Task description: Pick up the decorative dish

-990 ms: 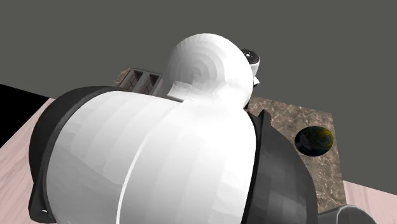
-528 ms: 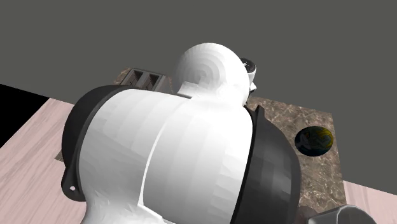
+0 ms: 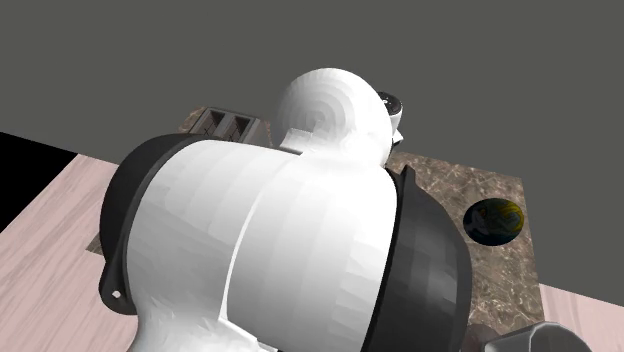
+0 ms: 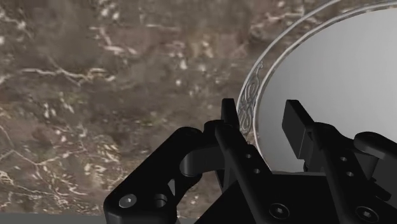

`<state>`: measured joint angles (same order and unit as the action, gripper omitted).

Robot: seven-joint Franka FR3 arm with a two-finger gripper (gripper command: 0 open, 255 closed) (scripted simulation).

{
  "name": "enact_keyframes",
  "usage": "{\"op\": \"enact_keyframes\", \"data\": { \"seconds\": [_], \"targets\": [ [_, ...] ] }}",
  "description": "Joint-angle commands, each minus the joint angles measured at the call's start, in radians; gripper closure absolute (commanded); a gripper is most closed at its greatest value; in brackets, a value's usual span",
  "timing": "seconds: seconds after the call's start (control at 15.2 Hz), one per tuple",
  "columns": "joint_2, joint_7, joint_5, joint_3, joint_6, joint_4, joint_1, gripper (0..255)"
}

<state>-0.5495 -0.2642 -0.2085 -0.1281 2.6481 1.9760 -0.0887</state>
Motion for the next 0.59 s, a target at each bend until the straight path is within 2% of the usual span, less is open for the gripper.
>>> {"op": "enact_keyframes", "data": {
  "seconds": [0.0, 0.53],
  "targets": [
    [0.000, 0.000, 0.000, 0.000, 0.000, 0.000, 0.000, 255],
    [0.073, 0.018, 0.021, -0.018, -0.067, 0.005, 0.013, 255]
  ]
}}
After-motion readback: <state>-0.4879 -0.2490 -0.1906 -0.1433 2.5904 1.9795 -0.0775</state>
